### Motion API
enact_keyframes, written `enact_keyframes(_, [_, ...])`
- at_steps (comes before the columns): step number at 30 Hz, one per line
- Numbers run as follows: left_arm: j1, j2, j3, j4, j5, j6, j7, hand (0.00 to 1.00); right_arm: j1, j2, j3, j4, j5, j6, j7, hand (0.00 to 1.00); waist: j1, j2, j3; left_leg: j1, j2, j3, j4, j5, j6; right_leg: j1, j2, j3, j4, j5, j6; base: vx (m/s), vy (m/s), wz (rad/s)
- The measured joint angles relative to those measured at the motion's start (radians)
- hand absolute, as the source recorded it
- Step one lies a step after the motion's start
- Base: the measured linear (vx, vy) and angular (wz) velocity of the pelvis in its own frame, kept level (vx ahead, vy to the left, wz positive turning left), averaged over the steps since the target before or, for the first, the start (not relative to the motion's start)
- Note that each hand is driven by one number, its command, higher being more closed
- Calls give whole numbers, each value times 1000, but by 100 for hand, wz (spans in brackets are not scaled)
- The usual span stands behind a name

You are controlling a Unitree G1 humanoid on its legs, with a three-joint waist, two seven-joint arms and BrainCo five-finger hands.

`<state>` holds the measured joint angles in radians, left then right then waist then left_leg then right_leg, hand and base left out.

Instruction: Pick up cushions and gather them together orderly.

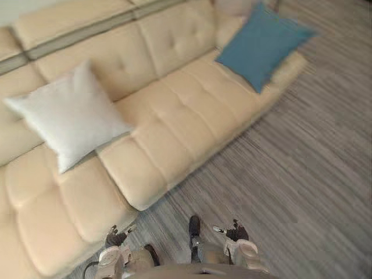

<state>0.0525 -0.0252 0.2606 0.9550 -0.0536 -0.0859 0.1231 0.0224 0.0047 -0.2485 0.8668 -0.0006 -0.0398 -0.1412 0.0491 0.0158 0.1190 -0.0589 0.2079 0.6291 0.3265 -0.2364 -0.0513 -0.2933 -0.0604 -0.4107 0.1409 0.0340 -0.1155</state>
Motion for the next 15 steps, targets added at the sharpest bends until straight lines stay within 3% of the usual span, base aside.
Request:
enact_keyframes(1, [2,7,-10,0,0,0,-1,0,0,-2,0,10,0,-1,0,0,-1,-1,-2,16,-1,12,-7,2,-4,8,-25,-78,25,-22,-10,126,-84,-121])
enact_keyframes(2, [0,20,-27,1,0,0,-2,0,3,-9,0,25,-1,0,0,0,-2,0,-2,50,-11,8,-24,2,-7,31,-55,-165,59,-34,8,156,-195,-84])
enact_keyframes(3, [-4,33,-39,2,0,-1,-4,0,4,-22,-2,31,0,-3,-1,0,-23,9,-8,74,-17,-22,-55,13,-23,32,-33,-142,75,-43,26,192,-237,-73])
enact_keyframes(5, [-7,39,-52,3,0,-2,-4,0,1,-42,-4,49,0,-5,-1,0,-21,15,-11,82,-5,-56,-43,13,-24,25,-2,-80,77,-73,46,147,-215,-90])
enact_keyframes(7, [-6,39,-67,21,0,0,-6,0,9,-50,-8,57,3,-3,-2,0,-20,12,-9,51,50,-88,131,14,-25,23,25,-30,95,-116,42,133,-170,-98])
enact_keyframes(9, [6,21,-60,22,0,1,-6,0,32,-52,-9,53,14,2,-12,0,-14,12,7,-61,147,-207,498,28,-12,75,79,33,114,-141,28,189,-131,-87])
enact_keyframes(10, [10,20,-53,12,0,0,-7,0,37,-51,-8,51,15,2,-14,0,-9,14,10,-82,150,-241,557,9,-16,88,91,49,118,-152,19,186,-55,-102])
enact_keyframes(11, [11,22,-45,9,-1,0,-7,0,41,-48,-8,51,17,2,-15,0,-2,22,13,-123,140,-293,632,-20,-28,112,113,79,118,-166,9,168,-6,-111])
enact_keyframes(12, [19,22,-45,-2,-2,0,-8,0,41,-40,-8,49,34,2,-15,0,10,13,20,-182,100,-335,642,-50,-35,134,133,131,113,-175,0,161,4,-112])
enact_keyframes(15, [19,14,-46,-34,-2,-2,-17,0,40,-31,-10,38,44,2,-15,0,32,11,23,-273,30,-361,507,-65,-26,156,140,189,83,-177,-2,173,60,-91])
